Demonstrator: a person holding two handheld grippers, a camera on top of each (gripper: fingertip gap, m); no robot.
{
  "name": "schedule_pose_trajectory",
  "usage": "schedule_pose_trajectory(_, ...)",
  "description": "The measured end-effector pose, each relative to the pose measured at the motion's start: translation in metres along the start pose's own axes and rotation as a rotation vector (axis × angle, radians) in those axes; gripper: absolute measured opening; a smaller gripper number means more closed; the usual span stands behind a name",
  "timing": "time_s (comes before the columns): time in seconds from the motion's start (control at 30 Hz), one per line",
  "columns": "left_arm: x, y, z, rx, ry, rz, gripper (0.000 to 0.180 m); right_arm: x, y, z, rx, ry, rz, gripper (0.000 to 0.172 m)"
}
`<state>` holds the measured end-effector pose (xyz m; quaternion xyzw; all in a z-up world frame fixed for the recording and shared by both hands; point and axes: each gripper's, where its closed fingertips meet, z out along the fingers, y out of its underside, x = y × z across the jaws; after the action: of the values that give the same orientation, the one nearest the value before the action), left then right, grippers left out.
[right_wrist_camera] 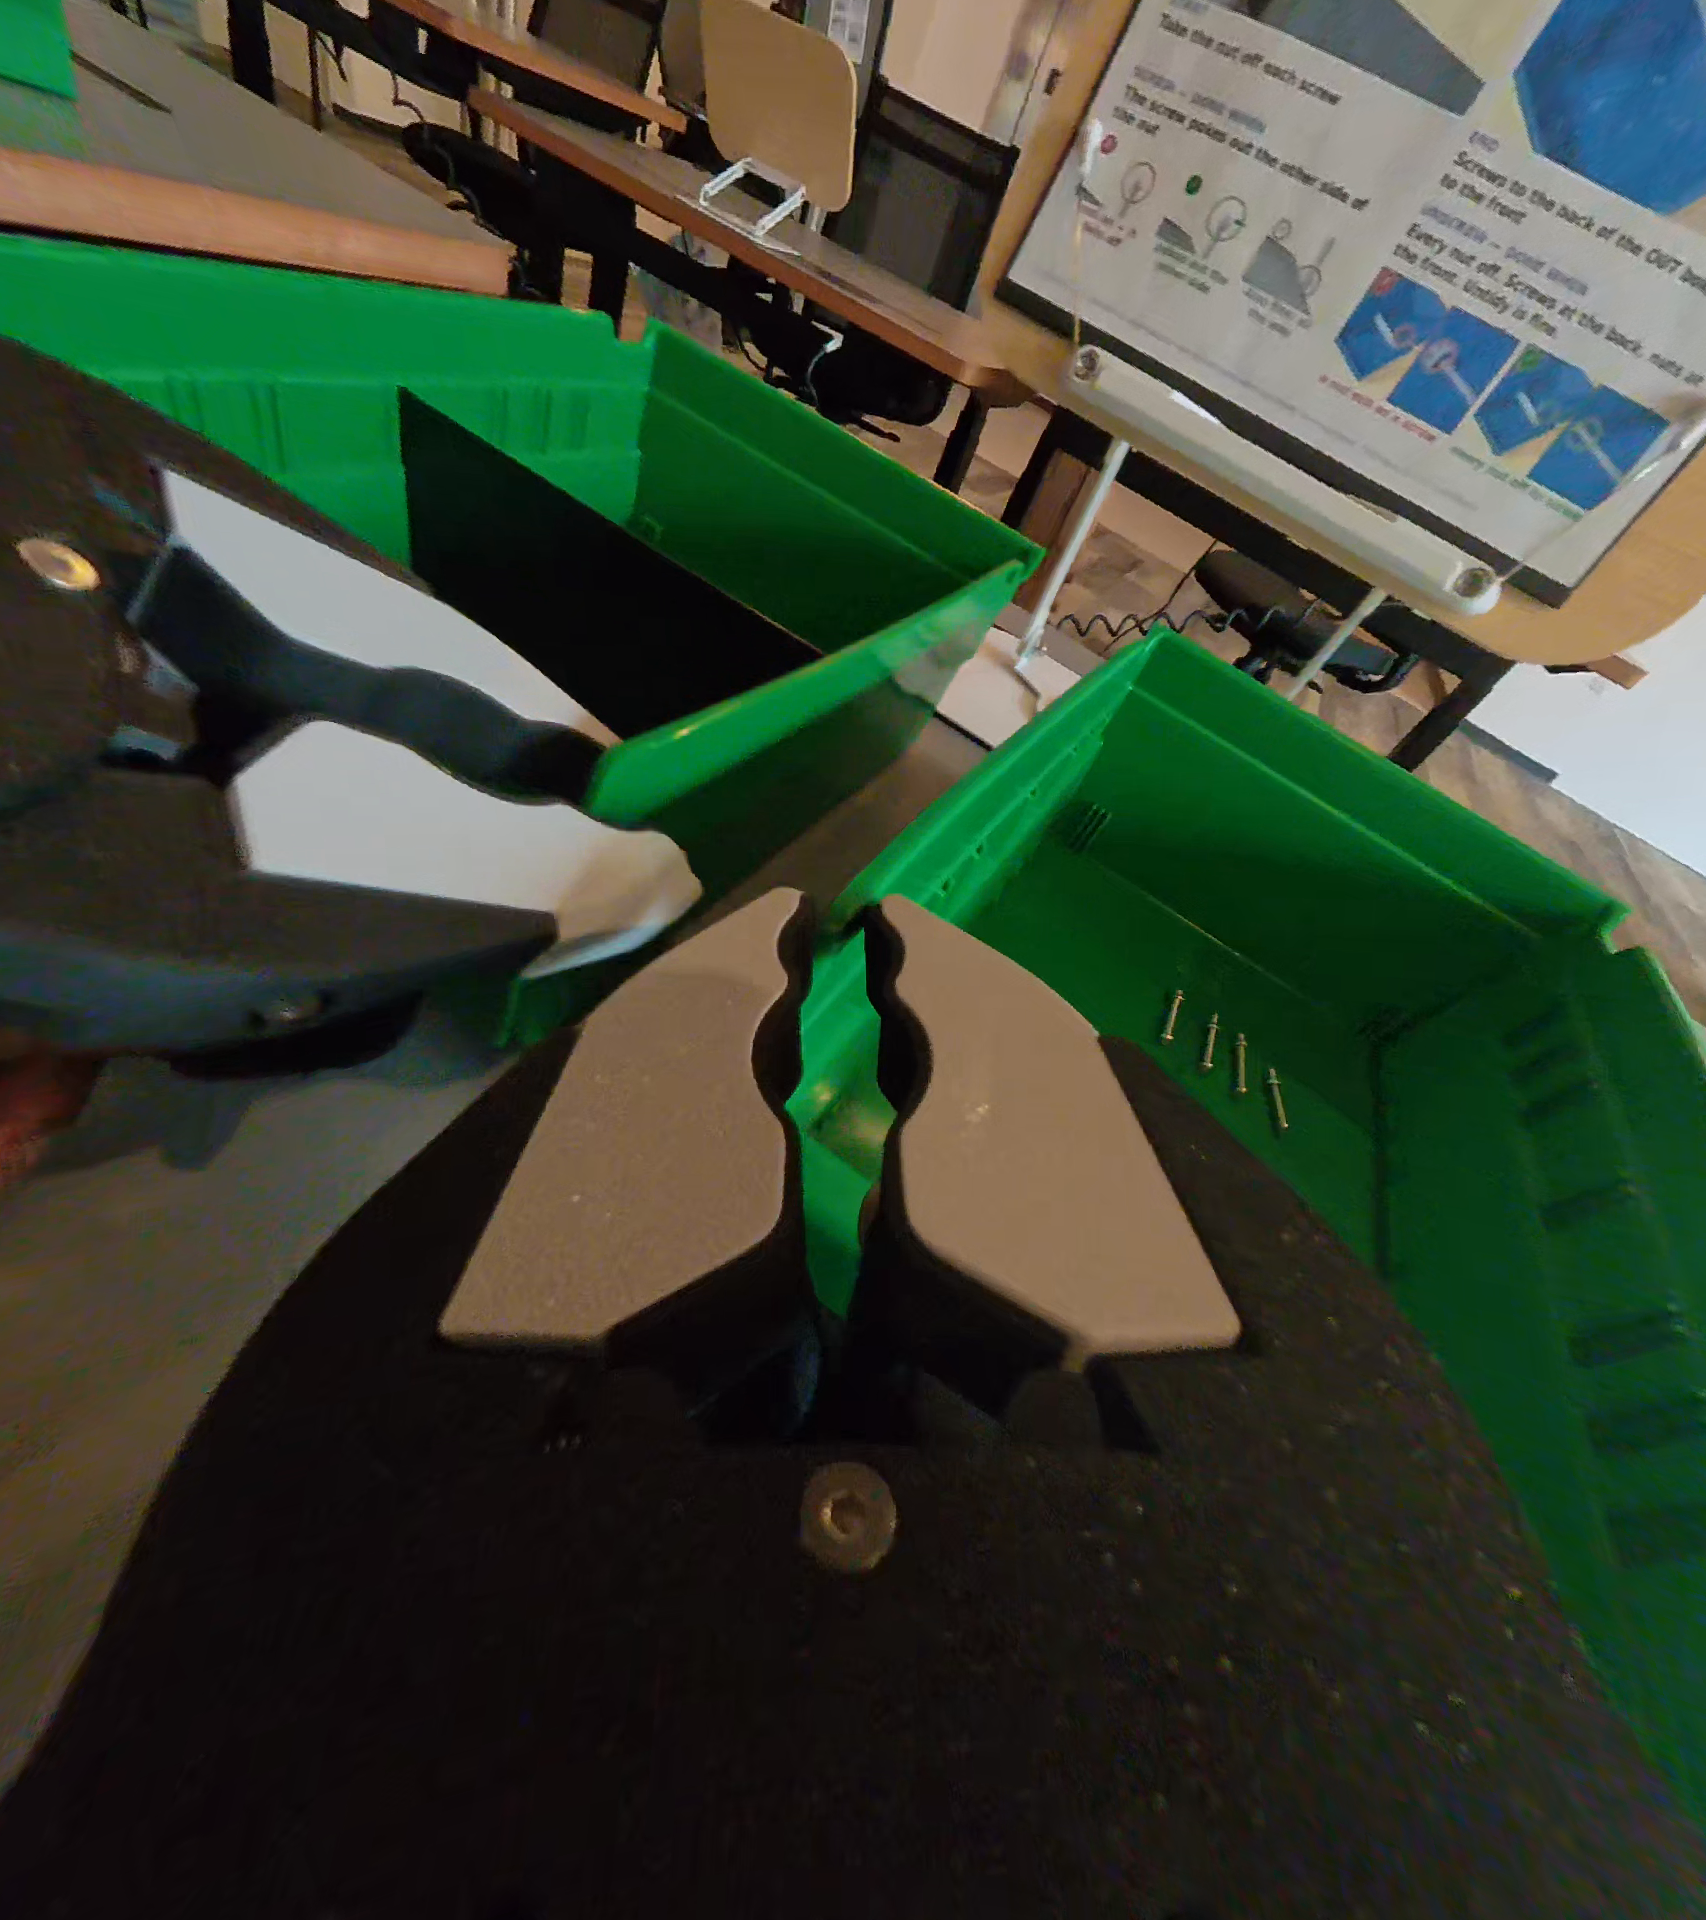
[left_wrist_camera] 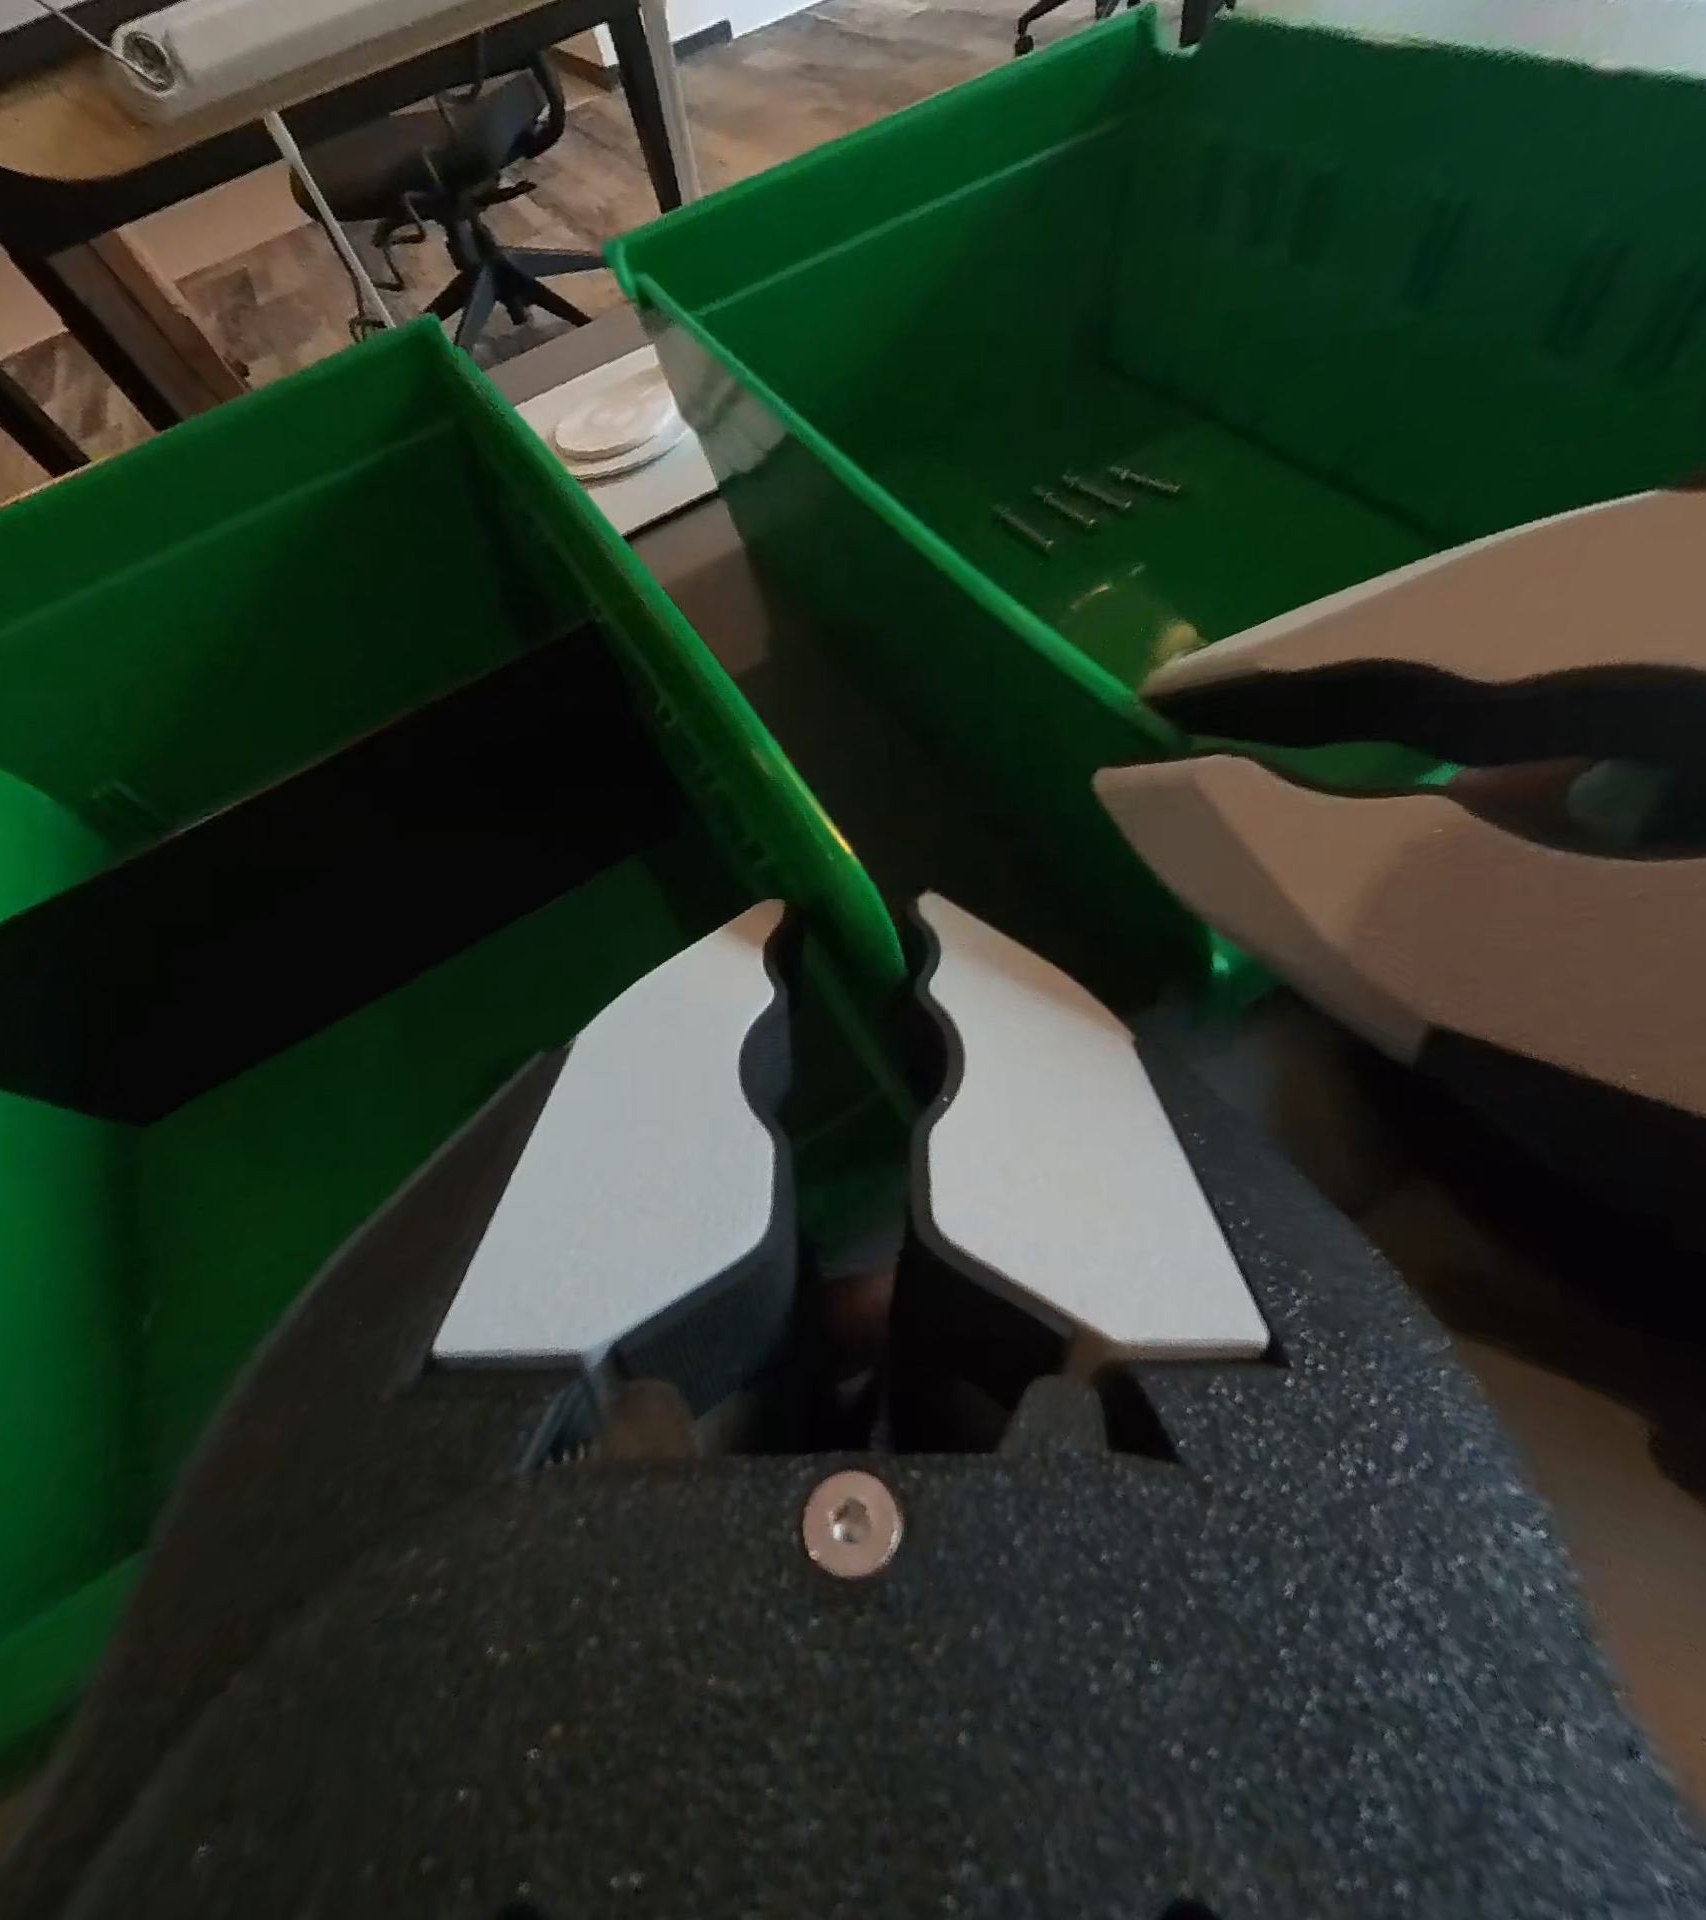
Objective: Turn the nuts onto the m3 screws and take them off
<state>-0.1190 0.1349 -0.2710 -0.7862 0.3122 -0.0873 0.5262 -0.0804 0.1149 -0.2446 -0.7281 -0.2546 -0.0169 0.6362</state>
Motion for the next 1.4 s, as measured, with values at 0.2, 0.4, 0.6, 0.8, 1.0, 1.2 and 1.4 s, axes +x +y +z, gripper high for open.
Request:
schedule_pose_trajectory(0.2,0.000,-0.002,-0.003,0.075,0.029,-0.006,0.018,-0.010,-0.005,0.001,0.013,-0.042,0.012,0.009)
schedule_pose_trajectory(0.4,-0.007,-0.024,-0.043,0.363,0.025,-0.008,0.032,0.011,-0.030,-0.029,0.179,0.011,0.125,0.026)
schedule_pose_trajectory(0.6,0.031,-0.047,-0.077,0.504,0.116,-0.050,0.076,0.042,-0.022,-0.064,0.153,0.057,0.192,0.069)
schedule_pose_trajectory(0.8,0.051,-0.025,-0.046,0.320,0.076,0.027,0.043,0.109,0.031,-0.098,0.038,0.293,0.183,0.071)
schedule_pose_trajectory(1.0,0.052,-0.012,-0.015,0.212,0.062,-0.021,0.043,0.149,0.078,-0.098,-0.063,0.361,0.208,0.058)
schedule_pose_trajectory(1.2,0.048,-0.004,0.007,0.158,0.019,-0.012,0.038,0.163,0.098,-0.080,-0.121,0.309,0.260,0.071)
schedule_pose_trajectory(1.4,0.047,-0.001,0.020,0.107,-0.022,0.041,0.023,0.164,0.111,-0.053,-0.162,0.248,0.289,0.062)
